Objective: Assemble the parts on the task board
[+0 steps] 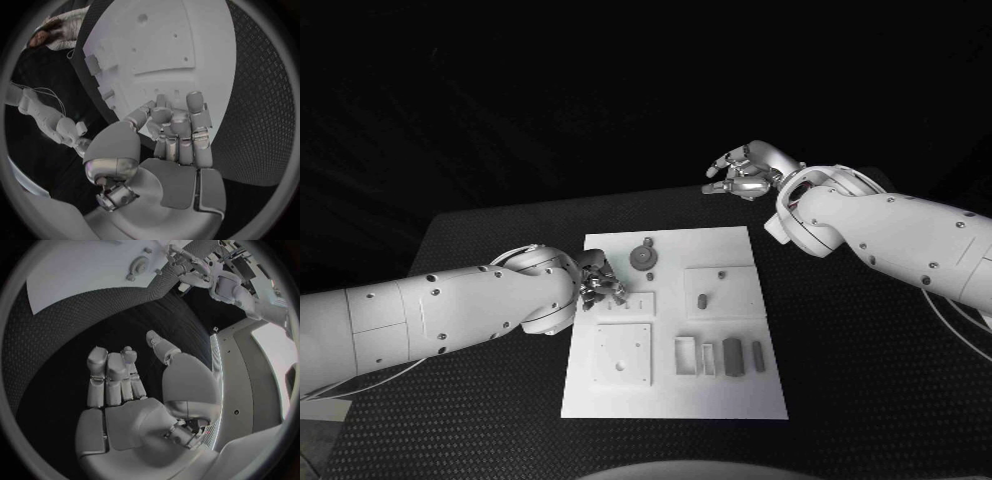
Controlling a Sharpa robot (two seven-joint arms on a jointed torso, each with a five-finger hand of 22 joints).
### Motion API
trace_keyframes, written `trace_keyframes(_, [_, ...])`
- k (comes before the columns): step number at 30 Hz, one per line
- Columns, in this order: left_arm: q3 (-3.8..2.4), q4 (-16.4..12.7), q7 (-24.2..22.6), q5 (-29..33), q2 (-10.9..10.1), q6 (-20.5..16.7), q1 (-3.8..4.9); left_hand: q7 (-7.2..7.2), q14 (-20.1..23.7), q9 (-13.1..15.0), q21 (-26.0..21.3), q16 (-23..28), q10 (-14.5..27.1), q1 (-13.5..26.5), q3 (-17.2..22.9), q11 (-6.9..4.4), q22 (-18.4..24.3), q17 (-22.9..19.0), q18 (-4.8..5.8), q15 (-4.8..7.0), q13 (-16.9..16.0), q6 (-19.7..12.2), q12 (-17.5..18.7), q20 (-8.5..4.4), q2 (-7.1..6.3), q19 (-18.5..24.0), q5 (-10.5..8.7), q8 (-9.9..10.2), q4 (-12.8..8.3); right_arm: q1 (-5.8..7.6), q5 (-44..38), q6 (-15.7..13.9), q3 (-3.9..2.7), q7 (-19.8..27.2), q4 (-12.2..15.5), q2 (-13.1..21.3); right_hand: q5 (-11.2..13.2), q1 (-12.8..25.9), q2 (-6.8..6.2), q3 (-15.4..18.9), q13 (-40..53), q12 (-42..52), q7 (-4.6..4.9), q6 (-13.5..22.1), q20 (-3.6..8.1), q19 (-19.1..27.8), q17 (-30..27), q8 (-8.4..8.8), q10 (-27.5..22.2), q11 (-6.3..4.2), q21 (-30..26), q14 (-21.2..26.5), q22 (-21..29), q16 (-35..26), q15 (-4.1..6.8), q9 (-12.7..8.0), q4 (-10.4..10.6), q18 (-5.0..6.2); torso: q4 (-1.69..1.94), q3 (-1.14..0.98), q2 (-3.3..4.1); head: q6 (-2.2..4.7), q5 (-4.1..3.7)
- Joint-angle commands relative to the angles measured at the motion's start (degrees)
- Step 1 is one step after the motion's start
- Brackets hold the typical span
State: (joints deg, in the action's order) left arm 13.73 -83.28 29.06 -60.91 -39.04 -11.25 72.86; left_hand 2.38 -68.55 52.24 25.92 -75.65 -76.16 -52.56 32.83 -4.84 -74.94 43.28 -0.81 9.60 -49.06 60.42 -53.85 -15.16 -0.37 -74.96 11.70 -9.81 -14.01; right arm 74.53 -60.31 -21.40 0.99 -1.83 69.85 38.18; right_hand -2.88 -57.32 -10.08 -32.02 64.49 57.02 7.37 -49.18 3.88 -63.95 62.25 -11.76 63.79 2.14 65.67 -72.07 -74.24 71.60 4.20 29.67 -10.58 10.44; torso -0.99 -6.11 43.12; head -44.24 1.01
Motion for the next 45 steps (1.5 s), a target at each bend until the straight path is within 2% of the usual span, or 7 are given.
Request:
trace_keyframes(1, [-0.01, -0.2, -1.6, -1.7, 0.0, -2.5, -0.04, -1.53, 0.8, 0.0, -0.2, -0.4, 0.9, -0.2, 0.8, -0.59, -0.8, -0.1, 0.59, 0.89, 0.1, 10.6, 0.2, -0.43, 0.02, -0.2, 0.22, -0.3, -0.7, -0.02, -0.1, 0.5, -0.04, 0.2, 0.0, 0.1, -0.2, 0.4, 0.31, 0.3, -0.1, 0.2, 1.50, 1.1, 0.35, -0.1, 0.1, 0.22, -0.4, 0.15, -0.3, 0.3, -0.1, 0.0, -0.20, -0.1, 0.2, 4.56, 0.03, -0.01, 0.04, -0.06, -0.04])
trace_keyframes(11, [0.00, -0.2, -2.1, -3.1, 0.1, -4.0, -0.14, -1.54, 0.7, 0.0, -0.2, -0.4, 0.9, -0.4, 0.8, -0.60, -0.8, -0.2, 0.60, 0.93, 0.1, 10.6, 0.2, -0.44, -0.18, -0.3, 0.15, -0.3, -0.4, -0.03, -0.1, 0.5, -0.04, 0.2, 0.0, 0.0, -0.2, 0.4, 0.31, 0.3, -0.1, 0.3, 1.50, 1.1, 0.34, -0.1, 0.1, 0.22, -0.4, 0.15, -0.3, 0.3, -0.1, 0.0, -0.20, -0.1, 0.2, 4.56, 0.02, -0.03, 0.00, -0.12, 0.10])
trace_keyframes(21, [0.01, -0.3, -2.0, -7.9, 0.4, -4.3, -0.39, -1.56, 0.7, -0.1, -0.3, -0.4, 0.8, -0.7, 0.8, -0.63, -0.8, -0.2, 0.59, 0.99, 0.2, 10.5, 0.2, -0.47, -0.39, -0.4, 0.03, -0.2, -0.3, -0.07, -0.1, 0.7, -0.04, 0.3, -0.2, -0.2, -0.2, 0.4, 0.31, 0.3, -0.2, 0.3, 1.50, 1.1, 0.34, -0.1, 0.1, 0.22, -0.4, 0.16, -0.3, 0.3, -0.1, 0.1, -0.21, -0.1, 0.3, 4.56, 0.00, -0.07, -0.01, -0.17, 0.21])
trace_keyframes(29, [0.00, -0.2, -2.2, -7.2, 0.3, -4.2, -0.52, -1.56, 0.6, -0.1, -0.3, -0.4, 0.8, -0.7, 0.7, -0.63, -0.8, -0.3, 0.60, 1.02, 0.2, 10.5, 0.3, -0.47, -0.49, -0.4, -0.07, -0.2, -0.2, -0.36, -0.1, 0.9, -0.03, 0.3, -0.3, -0.2, -0.2, 0.3, 0.29, 0.3, -0.2, 0.4, 1.50, 1.1, 0.35, -0.1, 0.1, 0.21, -0.4, 0.15, -0.3, 0.3, -0.1, 0.1, -0.20, -0.1, 0.2, 4.56, -0.02, 0.02, -0.01, -0.17, 0.22])
trace_keyframes(35, [0.00, -0.1, -2.5, -6.7, 0.5, -4.6, -0.66, -1.56, 0.6, -0.1, -0.3, -0.4, 0.8, -0.8, 0.7, -0.63, -0.8, -0.3, 0.61, 1.02, 0.2, 10.5, 0.3, -0.46, -0.52, -0.4, -0.09, -0.2, -0.1, -0.51, -0.1, 1.1, -0.03, 0.4, -0.2, -0.2, -0.2, 0.3, 0.29, 0.2, -0.2, 0.4, 1.49, 1.1, 0.36, -0.1, 0.1, 0.20, -0.4, 0.14, -0.3, 0.3, -0.1, 0.1, -0.20, -0.2, 0.1, 4.56, 0.01, -0.02, -0.03, -0.18, 0.15])
trace_keyframes(43, [-0.09, -0.3, -5.2, 0.4, -0.5, -6.8, -0.65, -1.57, 0.6, -0.2, -0.4, -0.4, 0.8, -0.9, 0.8, -0.64, -0.8, -0.4, 0.59, 1.04, 0.3, 10.5, 0.3, -0.48, -0.46, -0.5, -0.10, -0.2, 0.0, -1.06, -3.8, 1.4, -0.01, 1.0, 1.7, 0.3, -0.2, -0.8, 0.07, 0.2, -0.5, 0.6, 1.44, 0.8, 0.40, 0.1, 0.1, -0.01, -0.7, 0.11, -0.4, 0.5, -0.2, 0.0, -0.16, -0.2, -1.1, 4.56, -0.06, 0.00, -0.04, 0.61, 0.26])
trace_keyframes(45, [-0.40, -0.3, -6.1, 3.8, -0.9, -7.2, -0.63, -1.57, 0.6, -0.2, -0.4, -0.4, 0.8, -0.9, 0.8, -0.64, -0.8, -0.4, 0.59, 1.04, 0.3, 10.5, 0.3, -0.48, -0.46, -0.5, -0.10, -0.2, 0.0, -1.09, -4.3, 1.4, 0.01, 1.1, 2.0, 0.4, -0.2, -1.0, 0.06, 0.3, -0.6, 0.6, 1.44, 0.8, 0.37, 0.2, 0.0, -0.05, -0.8, 0.10, -0.4, 0.6, -0.2, 0.0, -0.16, -0.2, -1.5, 4.56, -0.08, -0.01, -0.06, 0.75, 0.22])
